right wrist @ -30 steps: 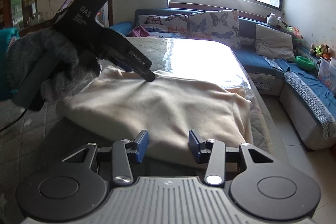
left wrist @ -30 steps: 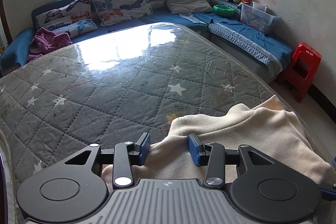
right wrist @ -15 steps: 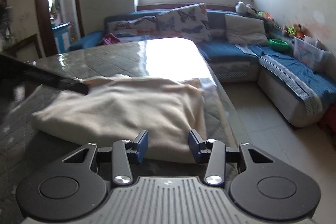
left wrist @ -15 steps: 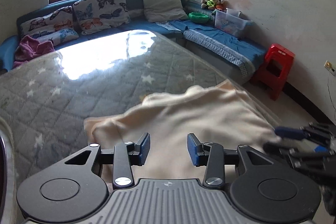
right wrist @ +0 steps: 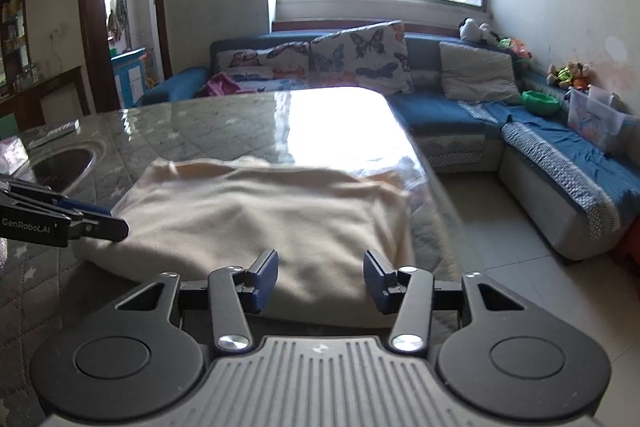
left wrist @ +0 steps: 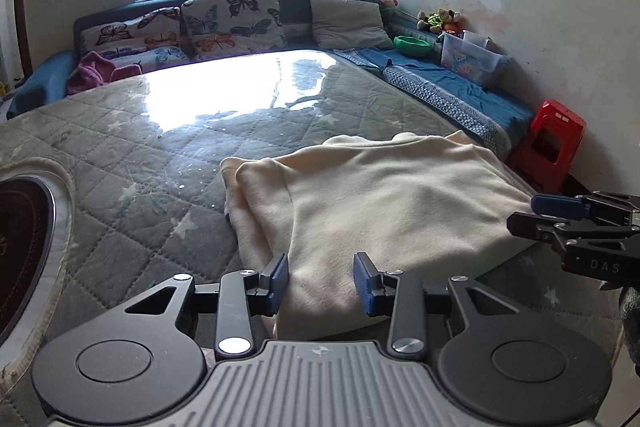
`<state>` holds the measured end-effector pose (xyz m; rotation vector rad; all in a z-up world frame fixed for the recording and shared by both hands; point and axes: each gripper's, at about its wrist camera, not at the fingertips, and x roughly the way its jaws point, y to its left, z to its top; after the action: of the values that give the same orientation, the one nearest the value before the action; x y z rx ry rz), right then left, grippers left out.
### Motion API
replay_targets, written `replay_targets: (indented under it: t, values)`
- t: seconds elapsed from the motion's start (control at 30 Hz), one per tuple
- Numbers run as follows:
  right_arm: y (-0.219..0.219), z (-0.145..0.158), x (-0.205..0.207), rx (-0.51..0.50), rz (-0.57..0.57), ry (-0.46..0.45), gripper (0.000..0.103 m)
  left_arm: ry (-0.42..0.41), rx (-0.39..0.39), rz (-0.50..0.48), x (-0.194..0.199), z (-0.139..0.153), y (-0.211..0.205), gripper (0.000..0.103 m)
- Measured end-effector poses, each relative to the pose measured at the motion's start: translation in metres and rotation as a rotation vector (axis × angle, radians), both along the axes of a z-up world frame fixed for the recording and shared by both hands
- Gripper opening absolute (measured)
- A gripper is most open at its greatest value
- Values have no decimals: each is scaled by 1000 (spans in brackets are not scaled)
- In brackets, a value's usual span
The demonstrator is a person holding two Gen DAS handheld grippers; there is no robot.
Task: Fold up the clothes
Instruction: 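Open both grippers and release the folded cloth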
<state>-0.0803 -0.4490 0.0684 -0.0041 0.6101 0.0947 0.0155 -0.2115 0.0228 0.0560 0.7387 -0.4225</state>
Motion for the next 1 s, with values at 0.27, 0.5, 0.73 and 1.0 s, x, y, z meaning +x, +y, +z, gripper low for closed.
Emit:
replay_targets:
  t: [0.27, 0.5, 0.73, 1.0]
  values:
    - [19, 7, 1, -58, 52, -25, 66, 11, -28, 13, -4, 2, 6, 38]
    - [49, 11, 18, -67, 135, -42, 81, 29, -57, 50, -6, 3, 14, 39]
    - [74, -10, 31, -136, 162, -1, 93, 52, -64, 73, -5, 0, 24, 40]
    - [84, 8, 31, -163, 159, -68, 103, 58, -101, 110, -5, 4, 35, 41]
